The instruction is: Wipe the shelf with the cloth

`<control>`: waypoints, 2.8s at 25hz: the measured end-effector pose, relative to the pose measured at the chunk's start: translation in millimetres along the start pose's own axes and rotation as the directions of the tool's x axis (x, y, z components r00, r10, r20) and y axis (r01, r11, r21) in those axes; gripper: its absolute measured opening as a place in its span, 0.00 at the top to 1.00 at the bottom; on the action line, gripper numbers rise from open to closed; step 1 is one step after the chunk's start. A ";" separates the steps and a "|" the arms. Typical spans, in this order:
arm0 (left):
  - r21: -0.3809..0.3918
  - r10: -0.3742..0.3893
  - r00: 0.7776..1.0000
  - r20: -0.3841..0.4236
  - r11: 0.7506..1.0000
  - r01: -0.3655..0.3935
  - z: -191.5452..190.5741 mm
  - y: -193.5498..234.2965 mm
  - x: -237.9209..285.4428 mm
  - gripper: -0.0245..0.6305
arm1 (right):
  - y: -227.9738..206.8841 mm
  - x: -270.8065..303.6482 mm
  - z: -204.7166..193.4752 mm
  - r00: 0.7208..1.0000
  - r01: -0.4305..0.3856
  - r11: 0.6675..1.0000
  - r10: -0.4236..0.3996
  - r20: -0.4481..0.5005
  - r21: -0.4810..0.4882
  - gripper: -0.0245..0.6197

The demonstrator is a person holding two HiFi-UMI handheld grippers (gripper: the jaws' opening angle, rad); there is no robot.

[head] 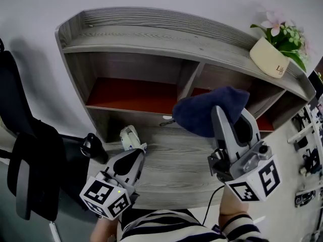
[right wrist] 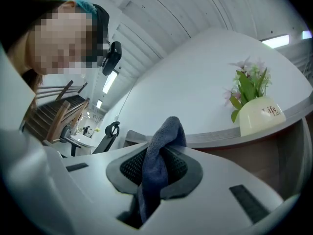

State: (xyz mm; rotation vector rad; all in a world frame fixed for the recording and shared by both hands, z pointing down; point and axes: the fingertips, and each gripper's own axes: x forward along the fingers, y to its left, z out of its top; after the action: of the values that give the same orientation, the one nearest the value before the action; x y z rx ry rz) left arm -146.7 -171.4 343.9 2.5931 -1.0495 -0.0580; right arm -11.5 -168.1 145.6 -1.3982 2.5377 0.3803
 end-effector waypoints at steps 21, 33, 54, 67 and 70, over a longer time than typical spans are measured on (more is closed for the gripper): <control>-0.028 0.045 0.998 0.037 0.999 -0.044 5.7 -5.2 11.3 0.93 | -21.3 66.4 -21.6 0.999 0.005 0.985 -0.012 -0.042 -0.175 0.86; -0.028 0.082 0.995 0.050 0.996 -0.081 0.5 -17.7 -1.0 0.93 | -19.4 53.2 -72.9 0.989 -0.005 0.992 -0.013 -0.147 -0.123 0.86; -0.013 0.063 0.998 0.027 0.998 -0.062 -10.4 -33.5 13.3 0.93 | -14.4 27.9 -152.1 0.950 -0.003 0.990 -0.042 -0.310 -0.144 0.86; -0.013 0.094 0.995 0.037 0.995 -0.094 -7.5 -31.6 12.1 0.93 | 7.4 31.6 -64.3 0.991 -0.081 0.972 0.054 -0.125 -0.221 0.86; -0.004 0.101 0.994 0.043 0.995 -0.101 -4.3 -30.8 12.0 0.93 | 9.1 34.9 -42.9 0.995 -0.084 0.965 0.068 -0.073 -0.250 0.86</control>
State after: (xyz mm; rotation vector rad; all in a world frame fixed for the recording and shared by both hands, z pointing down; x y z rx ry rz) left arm -116.6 -157.7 339.0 2.5429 -1.1936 -0.0909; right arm -40.4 -205.2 176.2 -1.4195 2.6763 0.7067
